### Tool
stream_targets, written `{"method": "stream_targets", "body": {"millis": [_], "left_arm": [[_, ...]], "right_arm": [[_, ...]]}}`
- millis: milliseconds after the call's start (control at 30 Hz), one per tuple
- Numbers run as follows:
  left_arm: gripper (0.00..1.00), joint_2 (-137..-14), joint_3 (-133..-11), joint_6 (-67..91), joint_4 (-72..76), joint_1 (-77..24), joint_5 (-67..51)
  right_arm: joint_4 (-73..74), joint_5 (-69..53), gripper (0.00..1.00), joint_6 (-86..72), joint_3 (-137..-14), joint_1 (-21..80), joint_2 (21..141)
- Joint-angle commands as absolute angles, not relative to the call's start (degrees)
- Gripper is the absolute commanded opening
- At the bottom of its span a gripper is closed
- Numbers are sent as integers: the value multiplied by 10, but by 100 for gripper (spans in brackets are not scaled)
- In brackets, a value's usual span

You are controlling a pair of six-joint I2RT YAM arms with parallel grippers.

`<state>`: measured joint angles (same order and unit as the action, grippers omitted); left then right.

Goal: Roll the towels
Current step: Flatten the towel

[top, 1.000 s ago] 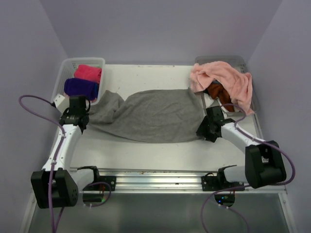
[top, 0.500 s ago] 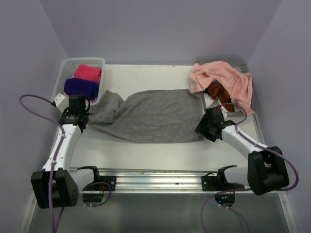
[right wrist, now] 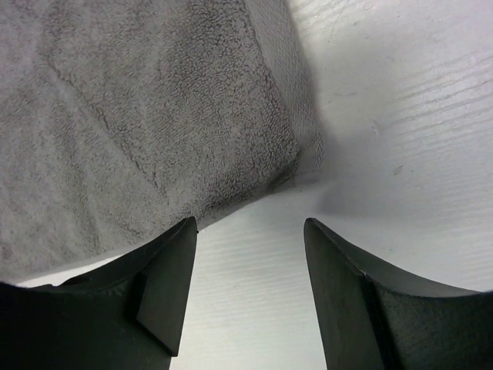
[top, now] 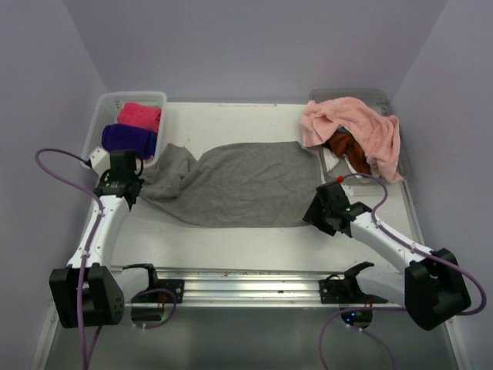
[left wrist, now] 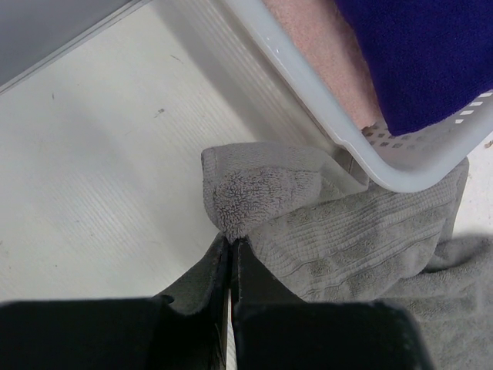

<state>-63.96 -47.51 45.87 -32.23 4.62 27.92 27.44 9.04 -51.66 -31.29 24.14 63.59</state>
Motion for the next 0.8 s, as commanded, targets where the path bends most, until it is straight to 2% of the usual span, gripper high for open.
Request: {"method": "stream_targets", "body": {"millis": [0,367,400,500,533,767], "left_arm": [[0,-638,-502,451,-301,52,271],[0,-626,-503,446,-301,52,270],[0,-626,-503,446,-301,52,269],[0,-628,-505,444,-299,52,265],[0,-628,-509,443,-300,52,263],[0,-629,-579,429,-302,52,222]], "right_arm": [[221,98,61,-554,-311,245,663],[175,142,52,-584,-287,243,719],[173,147,48,-584,-284,243,720],[180,161,19,-583,-286,243,725],[187,165,2,-580,-292,243,722],[293,235,0,-512,-406,236,595]]}}
